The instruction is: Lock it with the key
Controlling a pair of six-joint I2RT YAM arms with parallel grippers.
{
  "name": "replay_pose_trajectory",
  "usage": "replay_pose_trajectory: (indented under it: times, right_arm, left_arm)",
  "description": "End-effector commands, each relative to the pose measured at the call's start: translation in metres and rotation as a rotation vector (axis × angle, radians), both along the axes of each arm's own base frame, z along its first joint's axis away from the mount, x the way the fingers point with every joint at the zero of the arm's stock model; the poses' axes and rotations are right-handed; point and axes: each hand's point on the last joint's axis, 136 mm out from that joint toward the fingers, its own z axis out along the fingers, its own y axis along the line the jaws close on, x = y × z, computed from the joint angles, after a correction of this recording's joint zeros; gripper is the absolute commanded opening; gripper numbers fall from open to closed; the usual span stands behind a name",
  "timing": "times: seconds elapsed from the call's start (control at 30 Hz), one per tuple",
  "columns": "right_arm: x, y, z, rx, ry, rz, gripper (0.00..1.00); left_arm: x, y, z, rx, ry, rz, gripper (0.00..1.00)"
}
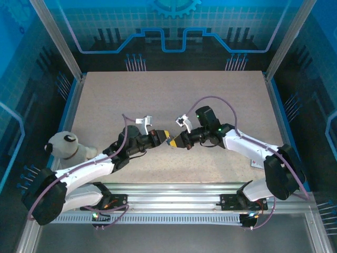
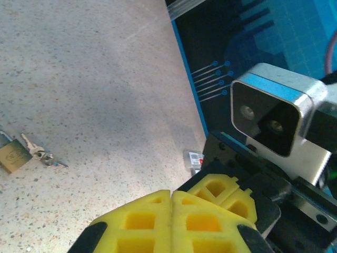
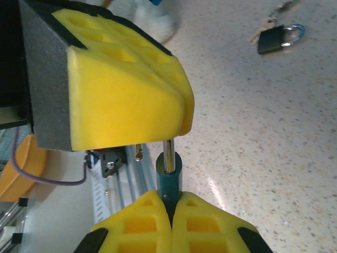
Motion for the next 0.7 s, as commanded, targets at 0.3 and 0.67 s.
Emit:
replay_pose_trajectory:
  times: [0.3, 0.67]
  right_arm:
    - [-0.036, 0.006, 0.031, 0.201, 0.048, 0.187, 0.0]
    - [-0.05, 0.01, 0.041, 0.264, 0.069, 0.27, 0.0]
  left_arm:
    - [-0.016, 0.015, 0.057, -0.083, -0.246, -0.049, 0.0]
    - [-0.025, 0.024, 0.065, -0.115, -0.282, -0.075, 0.0]
